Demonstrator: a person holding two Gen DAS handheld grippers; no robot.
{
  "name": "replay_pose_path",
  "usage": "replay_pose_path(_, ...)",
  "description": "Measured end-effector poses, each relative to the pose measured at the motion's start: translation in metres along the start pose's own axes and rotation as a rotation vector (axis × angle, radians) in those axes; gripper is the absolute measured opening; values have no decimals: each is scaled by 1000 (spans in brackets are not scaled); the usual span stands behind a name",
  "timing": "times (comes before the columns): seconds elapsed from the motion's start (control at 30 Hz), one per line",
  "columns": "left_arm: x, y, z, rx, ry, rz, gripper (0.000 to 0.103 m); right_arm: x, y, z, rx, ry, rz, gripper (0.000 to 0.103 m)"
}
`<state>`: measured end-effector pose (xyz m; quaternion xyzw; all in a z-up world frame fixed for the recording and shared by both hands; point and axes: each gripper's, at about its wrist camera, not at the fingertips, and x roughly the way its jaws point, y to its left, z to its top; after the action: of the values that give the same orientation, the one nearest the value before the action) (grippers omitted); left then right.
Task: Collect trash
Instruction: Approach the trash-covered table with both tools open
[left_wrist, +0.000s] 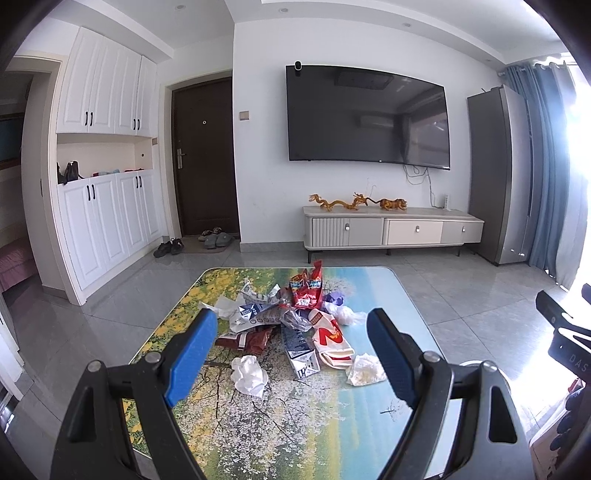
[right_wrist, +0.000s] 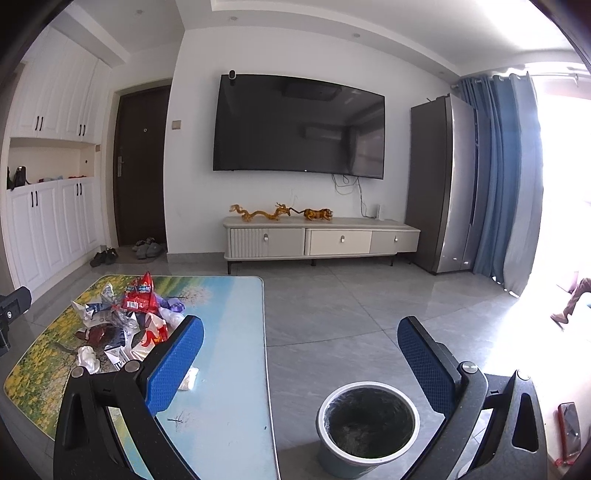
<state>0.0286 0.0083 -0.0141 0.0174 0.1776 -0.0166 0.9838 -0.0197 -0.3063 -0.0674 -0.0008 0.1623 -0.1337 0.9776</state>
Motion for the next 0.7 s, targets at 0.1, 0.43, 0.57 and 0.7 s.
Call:
replay_pose_path(0.1,4,2,3,-6,2,-7,83,2,0,2,1,-2,-7,103)
replay_pose_path(0.43,19,10,11,-17,7,4,84,15,0,10,-5,10,6,103)
replay_pose_path(0.57,28,17,13,-28,16,9,84,22,0,12,0,11,9,103)
replay_pose_path(0.7,36,32,15,-61,17,36,84,29,-4,14,8,-2,26,103)
